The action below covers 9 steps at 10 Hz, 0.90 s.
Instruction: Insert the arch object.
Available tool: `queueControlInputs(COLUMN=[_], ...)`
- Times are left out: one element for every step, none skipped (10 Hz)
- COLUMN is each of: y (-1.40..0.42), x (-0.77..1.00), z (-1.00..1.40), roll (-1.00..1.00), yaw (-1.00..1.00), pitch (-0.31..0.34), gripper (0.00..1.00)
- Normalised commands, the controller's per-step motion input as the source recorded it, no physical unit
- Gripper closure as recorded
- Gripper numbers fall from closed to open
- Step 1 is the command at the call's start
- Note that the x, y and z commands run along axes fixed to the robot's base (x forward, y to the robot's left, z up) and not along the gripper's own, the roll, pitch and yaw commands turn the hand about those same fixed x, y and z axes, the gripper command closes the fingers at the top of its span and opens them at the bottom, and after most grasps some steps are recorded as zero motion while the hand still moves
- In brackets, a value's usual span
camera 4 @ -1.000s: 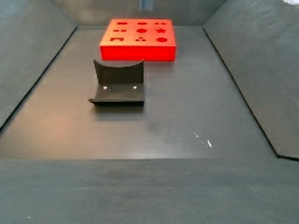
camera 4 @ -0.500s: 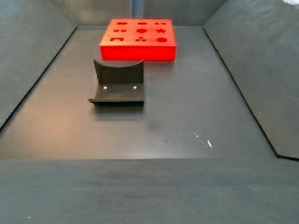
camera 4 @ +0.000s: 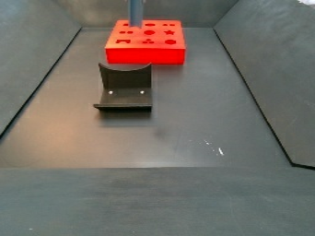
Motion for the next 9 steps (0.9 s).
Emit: queueControlInputs(y=[0.00, 0.00, 0.00, 0.00, 0.00, 0.00, 0.00, 0.00, 0.00], x=[1.00, 1.00, 0.94, 0.87, 0.88, 0.87, 0.85, 0.92, 0.88], z=[-0.14, -0.01, 0.00, 0.00, 0.00, -0.07, -0.11, -0.02, -0.06], roll=[0.23, 0.23, 0.25, 0.28, 0.28, 0.28, 0.28, 0.19, 0.06], yaw=[-0.03, 0.00, 0.00, 0.00, 0.01, 0.00, 0.00, 0.00, 0.00], pitch=[0.010, 0.089, 0.163, 0.220, 0.267, 0.311, 0.326, 0.279, 0.189], gripper=[1.00, 1.00, 1.00, 1.00, 1.00, 1.00, 1.00, 1.00, 1.00])
